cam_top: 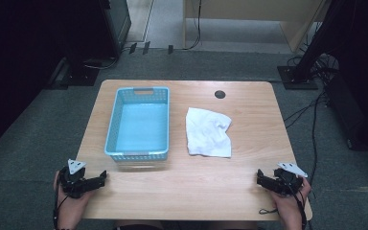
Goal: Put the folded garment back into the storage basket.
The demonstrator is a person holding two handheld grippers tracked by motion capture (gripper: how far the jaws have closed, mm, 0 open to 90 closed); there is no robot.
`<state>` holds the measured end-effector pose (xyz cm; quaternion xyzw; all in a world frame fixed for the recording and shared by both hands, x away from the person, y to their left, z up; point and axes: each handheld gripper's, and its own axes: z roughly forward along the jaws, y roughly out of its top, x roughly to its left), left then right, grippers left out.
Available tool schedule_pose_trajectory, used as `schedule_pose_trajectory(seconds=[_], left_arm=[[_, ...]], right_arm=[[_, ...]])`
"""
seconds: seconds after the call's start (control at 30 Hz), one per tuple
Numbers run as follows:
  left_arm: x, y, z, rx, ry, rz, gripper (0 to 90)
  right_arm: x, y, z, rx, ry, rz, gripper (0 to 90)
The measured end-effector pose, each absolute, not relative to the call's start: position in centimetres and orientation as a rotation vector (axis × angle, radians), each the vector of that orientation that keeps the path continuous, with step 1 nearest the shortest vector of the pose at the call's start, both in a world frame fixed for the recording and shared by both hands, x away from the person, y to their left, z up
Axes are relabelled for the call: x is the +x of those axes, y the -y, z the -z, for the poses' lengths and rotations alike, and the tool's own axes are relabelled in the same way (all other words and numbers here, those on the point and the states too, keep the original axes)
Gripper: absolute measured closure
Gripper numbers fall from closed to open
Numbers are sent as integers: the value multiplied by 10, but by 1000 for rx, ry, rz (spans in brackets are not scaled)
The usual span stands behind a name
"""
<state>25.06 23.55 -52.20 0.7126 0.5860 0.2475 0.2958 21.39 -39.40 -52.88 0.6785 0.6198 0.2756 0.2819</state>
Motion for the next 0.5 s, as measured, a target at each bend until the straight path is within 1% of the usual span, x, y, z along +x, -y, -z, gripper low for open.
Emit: schedule_pose_trajectory(seconds=[0.5], left_arm=[[251, -236, 522, 1895, -1559, -658, 0]], right_arm=[[213, 393, 529, 1816, -1680, -737, 0]])
